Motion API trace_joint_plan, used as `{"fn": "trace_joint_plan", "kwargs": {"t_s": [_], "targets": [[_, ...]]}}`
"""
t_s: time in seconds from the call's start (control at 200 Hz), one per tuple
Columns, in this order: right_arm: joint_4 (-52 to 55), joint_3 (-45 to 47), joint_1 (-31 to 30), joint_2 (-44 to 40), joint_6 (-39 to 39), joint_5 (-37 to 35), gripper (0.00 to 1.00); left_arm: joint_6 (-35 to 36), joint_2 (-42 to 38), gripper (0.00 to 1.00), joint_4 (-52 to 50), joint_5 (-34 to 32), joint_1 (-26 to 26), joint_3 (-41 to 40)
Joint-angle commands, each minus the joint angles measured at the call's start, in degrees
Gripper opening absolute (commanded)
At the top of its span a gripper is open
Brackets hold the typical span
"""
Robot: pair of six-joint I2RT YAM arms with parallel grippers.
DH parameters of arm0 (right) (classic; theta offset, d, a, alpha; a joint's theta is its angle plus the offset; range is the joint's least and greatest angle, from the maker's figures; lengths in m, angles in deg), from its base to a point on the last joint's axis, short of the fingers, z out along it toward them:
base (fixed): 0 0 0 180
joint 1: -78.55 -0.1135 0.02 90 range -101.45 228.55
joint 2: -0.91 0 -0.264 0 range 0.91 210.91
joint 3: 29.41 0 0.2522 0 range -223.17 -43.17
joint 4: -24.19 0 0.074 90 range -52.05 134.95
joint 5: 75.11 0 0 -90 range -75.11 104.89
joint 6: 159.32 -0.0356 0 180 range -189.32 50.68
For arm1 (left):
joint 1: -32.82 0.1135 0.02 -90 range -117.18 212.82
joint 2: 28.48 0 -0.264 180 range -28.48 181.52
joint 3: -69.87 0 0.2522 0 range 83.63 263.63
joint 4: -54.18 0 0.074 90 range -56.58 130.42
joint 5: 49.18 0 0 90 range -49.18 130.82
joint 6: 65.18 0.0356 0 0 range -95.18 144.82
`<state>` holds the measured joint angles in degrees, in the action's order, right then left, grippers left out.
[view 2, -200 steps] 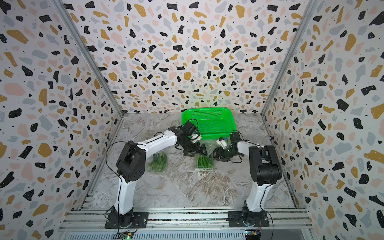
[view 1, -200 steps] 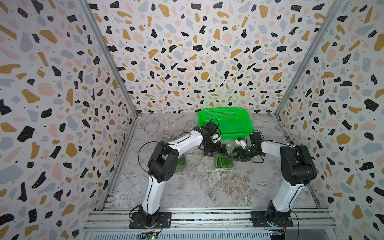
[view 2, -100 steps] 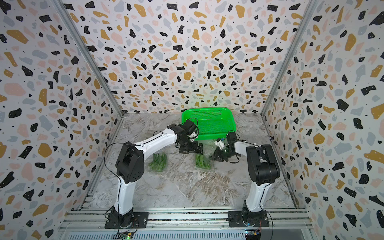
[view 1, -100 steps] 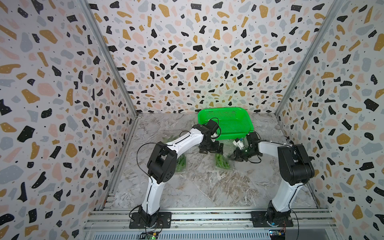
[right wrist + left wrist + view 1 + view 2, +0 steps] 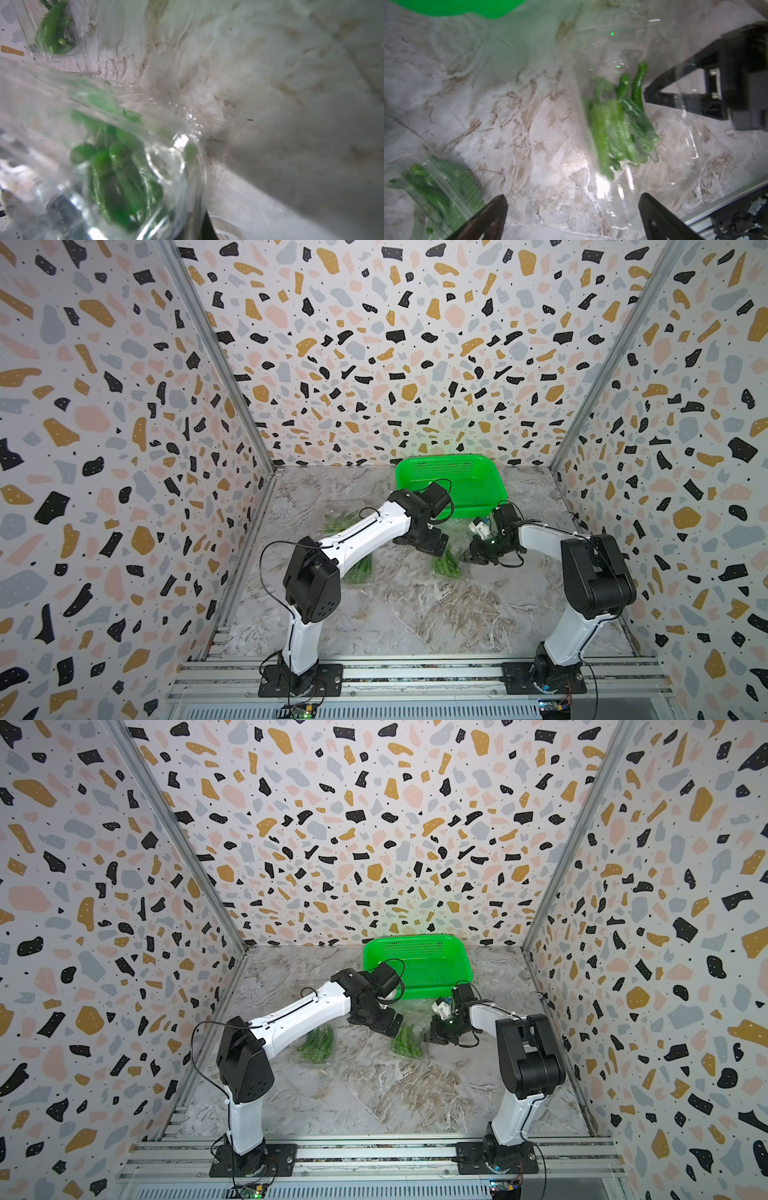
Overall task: Take small green peppers out of containers
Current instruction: Open the packing box at the center of the board.
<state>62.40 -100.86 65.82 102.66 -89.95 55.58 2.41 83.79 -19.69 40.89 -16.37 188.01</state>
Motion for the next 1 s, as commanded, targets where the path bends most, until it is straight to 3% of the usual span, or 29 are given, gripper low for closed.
{"fn": "trace_joint_plan", "kwargs": {"t_s": [0.0, 0.33, 0.586, 0.991], "targets": [[2.5, -2.3, -1.6, -1.5, -1.8, -1.4, 0.10, 0.7, 0.7, 0.99, -1.5, -1.7, -2.0, 2.8], [3.2, -3.5, -3.9, -0.3, -4.7, -2.3, 0.10, 1.1, 3.7, 0.99, 1.6, -1.4, -7.1, 5.0], [3.3, -4.8, -4.1, 1.1, -6.9, 0.1, 0.10, 0.1, 0.0, 0.99, 11.8, -4.0, -9.9, -5.2], [5.0, -4.9, -6.7, 0.1, -8.4, -0.1, 0.10, 2.4, 4.3, 0.99, 14.5, -17.6, -10.2, -3.0]]}}
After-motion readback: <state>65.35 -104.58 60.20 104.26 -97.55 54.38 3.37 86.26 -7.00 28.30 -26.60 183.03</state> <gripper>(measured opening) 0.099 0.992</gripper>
